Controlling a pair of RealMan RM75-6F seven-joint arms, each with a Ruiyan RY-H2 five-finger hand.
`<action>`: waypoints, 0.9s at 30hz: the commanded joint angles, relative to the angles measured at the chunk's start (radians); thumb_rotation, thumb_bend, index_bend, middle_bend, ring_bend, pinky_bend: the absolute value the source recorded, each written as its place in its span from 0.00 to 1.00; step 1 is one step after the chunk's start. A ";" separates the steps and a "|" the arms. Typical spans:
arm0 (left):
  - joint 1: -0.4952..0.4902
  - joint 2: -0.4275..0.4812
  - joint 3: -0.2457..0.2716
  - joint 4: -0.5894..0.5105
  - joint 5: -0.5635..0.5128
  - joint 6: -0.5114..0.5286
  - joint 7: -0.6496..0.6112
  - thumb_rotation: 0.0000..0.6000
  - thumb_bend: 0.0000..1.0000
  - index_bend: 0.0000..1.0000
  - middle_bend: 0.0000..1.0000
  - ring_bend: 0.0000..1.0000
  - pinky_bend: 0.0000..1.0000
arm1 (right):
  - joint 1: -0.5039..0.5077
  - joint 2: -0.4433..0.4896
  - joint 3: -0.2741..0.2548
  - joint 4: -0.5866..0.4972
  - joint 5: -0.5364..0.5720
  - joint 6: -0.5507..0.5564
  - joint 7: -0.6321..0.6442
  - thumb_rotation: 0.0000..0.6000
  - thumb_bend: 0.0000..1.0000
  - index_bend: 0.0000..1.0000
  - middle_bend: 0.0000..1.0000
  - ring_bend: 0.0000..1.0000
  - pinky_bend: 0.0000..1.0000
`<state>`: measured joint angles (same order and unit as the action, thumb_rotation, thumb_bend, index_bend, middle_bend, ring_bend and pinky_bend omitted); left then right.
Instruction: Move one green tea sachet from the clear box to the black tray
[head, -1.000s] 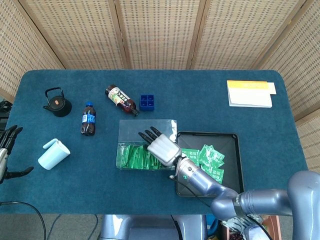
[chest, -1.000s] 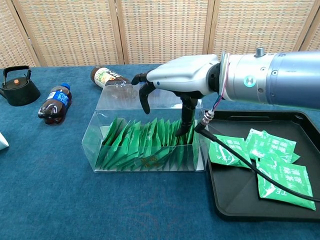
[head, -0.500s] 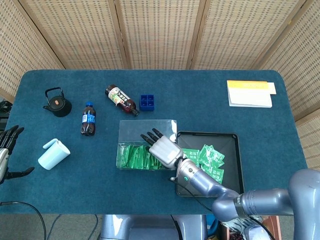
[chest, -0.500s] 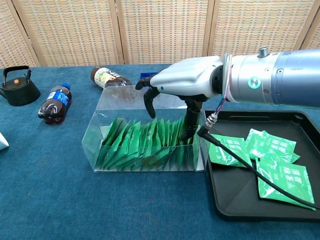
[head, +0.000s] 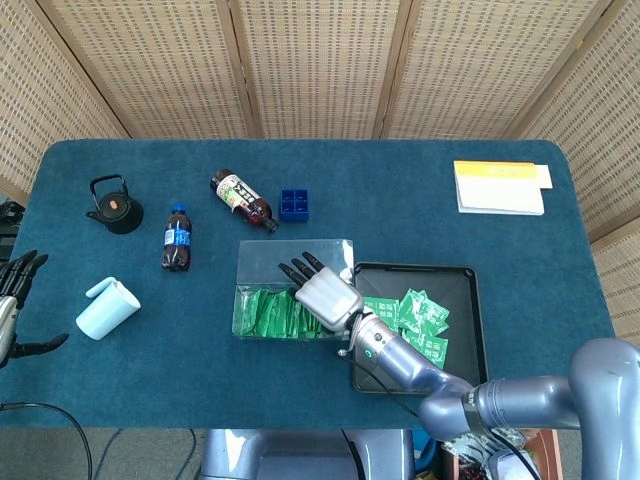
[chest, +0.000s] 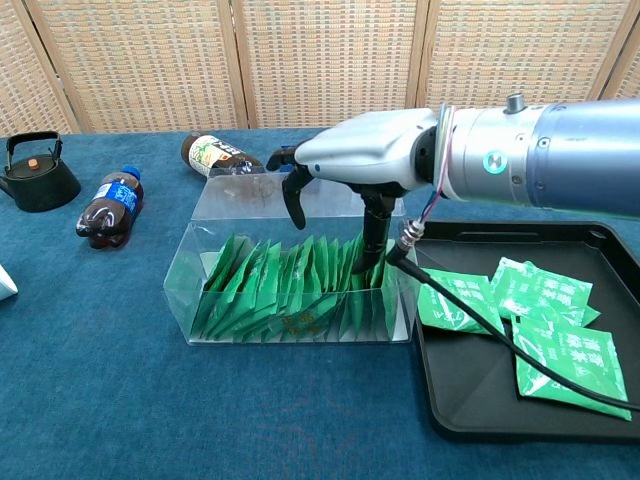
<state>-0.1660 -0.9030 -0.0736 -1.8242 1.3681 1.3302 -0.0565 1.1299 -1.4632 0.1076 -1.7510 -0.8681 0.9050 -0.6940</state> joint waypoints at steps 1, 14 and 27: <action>-0.001 0.000 0.000 -0.001 0.000 -0.001 0.002 1.00 0.11 0.00 0.00 0.00 0.00 | 0.002 0.000 -0.006 0.004 0.003 -0.004 -0.007 1.00 0.29 0.41 0.00 0.00 0.08; -0.002 0.001 0.001 -0.001 -0.003 -0.002 0.001 1.00 0.11 0.00 0.00 0.00 0.00 | 0.004 -0.011 -0.017 0.018 -0.001 -0.002 -0.015 1.00 0.39 0.46 0.00 0.00 0.08; -0.003 0.001 0.002 -0.001 -0.002 -0.004 0.001 1.00 0.11 0.00 0.00 0.00 0.00 | -0.010 -0.010 -0.034 0.032 -0.023 -0.004 -0.004 1.00 0.47 0.49 0.00 0.00 0.09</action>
<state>-0.1684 -0.9017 -0.0719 -1.8259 1.3664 1.3268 -0.0558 1.1208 -1.4731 0.0740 -1.7196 -0.8910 0.9010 -0.6979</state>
